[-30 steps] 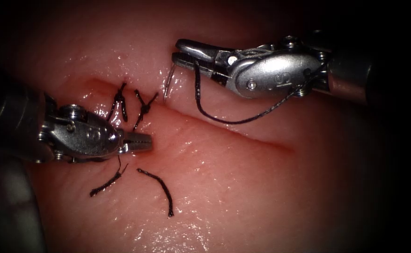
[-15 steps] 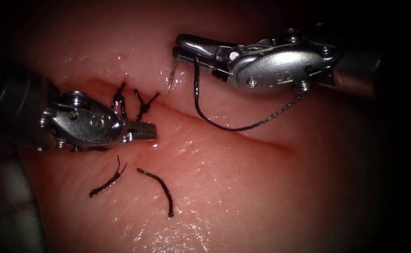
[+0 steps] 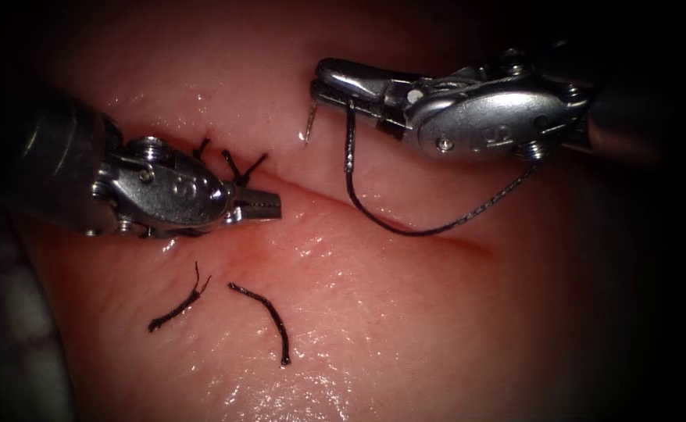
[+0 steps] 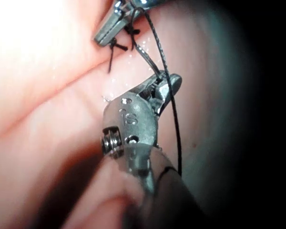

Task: Wound Closure
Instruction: Use the right gripper to throw the needle through the top of the wound

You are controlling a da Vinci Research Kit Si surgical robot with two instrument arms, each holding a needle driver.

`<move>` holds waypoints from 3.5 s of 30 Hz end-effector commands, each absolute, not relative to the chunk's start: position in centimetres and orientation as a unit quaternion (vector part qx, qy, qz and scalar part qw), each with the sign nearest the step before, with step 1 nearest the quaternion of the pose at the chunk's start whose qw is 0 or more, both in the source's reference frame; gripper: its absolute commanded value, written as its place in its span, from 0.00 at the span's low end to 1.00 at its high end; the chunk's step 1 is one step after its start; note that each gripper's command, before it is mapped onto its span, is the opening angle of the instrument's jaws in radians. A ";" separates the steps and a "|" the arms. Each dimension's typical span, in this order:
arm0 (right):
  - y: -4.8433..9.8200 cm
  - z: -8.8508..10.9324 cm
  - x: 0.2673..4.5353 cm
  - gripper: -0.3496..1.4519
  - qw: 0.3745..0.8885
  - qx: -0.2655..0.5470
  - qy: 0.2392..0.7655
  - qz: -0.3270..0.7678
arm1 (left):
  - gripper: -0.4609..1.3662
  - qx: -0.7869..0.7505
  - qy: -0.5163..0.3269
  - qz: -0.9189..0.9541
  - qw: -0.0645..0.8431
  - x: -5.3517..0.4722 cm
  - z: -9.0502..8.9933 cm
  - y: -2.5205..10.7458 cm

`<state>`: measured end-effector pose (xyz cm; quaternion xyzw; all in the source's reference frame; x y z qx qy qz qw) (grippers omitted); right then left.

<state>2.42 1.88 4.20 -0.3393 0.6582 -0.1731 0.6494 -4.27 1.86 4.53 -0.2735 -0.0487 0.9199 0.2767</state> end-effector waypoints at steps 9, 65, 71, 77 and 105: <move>1.8 4.2 2.39 0.00 0.644 -0.350 0.656 -0.182 | 0.06 -0.276 -0.054 0.920 0.274 -4.32 4.6 1.8; 1.3 4.6 2.48 0.00 0.662 -0.361 0.623 -0.210 | 0.06 -0.283 -0.055 0.921 0.263 -4.29 4.6 1.7; 1.1 4.8 2.51 0.00 0.681 -0.338 0.622 -0.187 | 0.06 -0.284 -0.058 0.920 0.264 -4.31 4.6 1.7; 1.0 4.9 2.63 0.00 0.692 -0.316 0.623 -0.180 | 0.06 -0.284 -0.059 0.920 0.263 -4.36 4.6 1.8; 1.5 4.4 2.59 0.00 0.699 -0.302 0.638 -0.109 | 0.06 -0.269 -0.091 0.920 0.270 -4.30 5.2 1.2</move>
